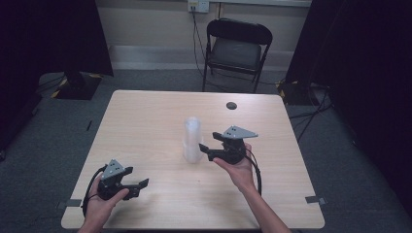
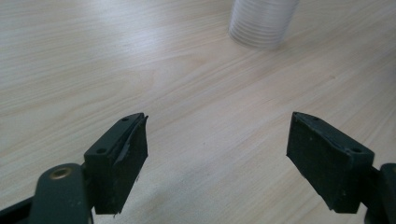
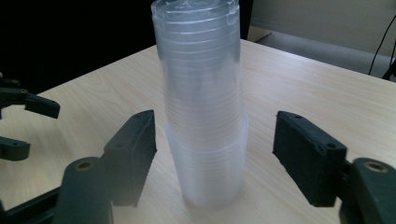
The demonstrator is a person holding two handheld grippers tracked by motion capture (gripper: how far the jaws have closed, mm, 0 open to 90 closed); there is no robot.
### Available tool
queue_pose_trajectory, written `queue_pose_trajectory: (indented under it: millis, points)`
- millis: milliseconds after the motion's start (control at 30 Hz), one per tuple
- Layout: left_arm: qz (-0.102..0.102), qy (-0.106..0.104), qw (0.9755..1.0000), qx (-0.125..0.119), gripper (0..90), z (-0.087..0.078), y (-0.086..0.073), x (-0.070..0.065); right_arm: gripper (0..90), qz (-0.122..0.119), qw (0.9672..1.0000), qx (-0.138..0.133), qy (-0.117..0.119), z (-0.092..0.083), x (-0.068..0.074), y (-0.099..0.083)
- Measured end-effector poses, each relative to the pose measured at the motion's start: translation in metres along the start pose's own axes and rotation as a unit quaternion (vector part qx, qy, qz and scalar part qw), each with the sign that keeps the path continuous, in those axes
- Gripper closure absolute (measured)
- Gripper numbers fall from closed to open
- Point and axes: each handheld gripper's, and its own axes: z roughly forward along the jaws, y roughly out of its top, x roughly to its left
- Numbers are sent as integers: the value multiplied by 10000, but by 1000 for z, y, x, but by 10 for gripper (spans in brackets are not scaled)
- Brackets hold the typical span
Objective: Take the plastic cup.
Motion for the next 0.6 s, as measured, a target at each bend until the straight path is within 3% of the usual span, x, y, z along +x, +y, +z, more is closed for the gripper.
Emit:
queue_pose_trajectory:
  millis: [300, 600]
  points:
    - [25, -11, 10000, -2, 203, 0, 0, 1, 226, -111, 9999, -32, 34, 16, 1, 21]
    - [24, -4, 10000, 15, 203, -1, 0, 1, 245, -183, 9998, -100, -35, 31, 0, 30]
